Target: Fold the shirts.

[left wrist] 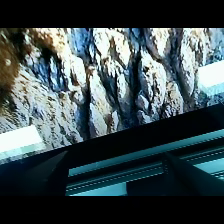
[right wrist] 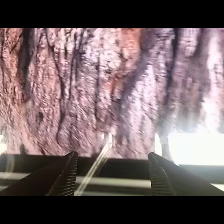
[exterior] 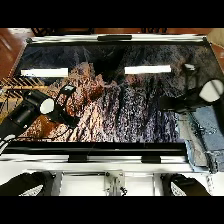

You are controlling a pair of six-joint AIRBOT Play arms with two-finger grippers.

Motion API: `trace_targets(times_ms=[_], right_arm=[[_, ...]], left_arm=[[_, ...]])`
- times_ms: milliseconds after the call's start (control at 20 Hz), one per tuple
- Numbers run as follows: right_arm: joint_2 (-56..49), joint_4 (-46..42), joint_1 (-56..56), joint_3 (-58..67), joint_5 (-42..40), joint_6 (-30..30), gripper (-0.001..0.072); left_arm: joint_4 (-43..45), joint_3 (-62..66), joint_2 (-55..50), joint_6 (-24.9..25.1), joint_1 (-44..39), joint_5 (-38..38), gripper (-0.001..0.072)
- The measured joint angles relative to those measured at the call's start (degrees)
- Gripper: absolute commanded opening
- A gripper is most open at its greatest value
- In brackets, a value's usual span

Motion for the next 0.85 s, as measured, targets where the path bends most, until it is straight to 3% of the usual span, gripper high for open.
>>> trace_targets(times_ms=[350, 850], right_arm=[[-0.28, 0.7, 3.67, -2.67, -7.06, 3.3, 0.0555], [-0.28, 0.9, 4.07, -2.95, -8.26, 3.78, 0.0555]], left_arm=[[-0.42, -2.73, 1.62, -0.63, 0.26, 1.14, 0.0716], [-0.28, -2.97, 1.75, -0.7, 0.26, 1.29, 0.0717]])
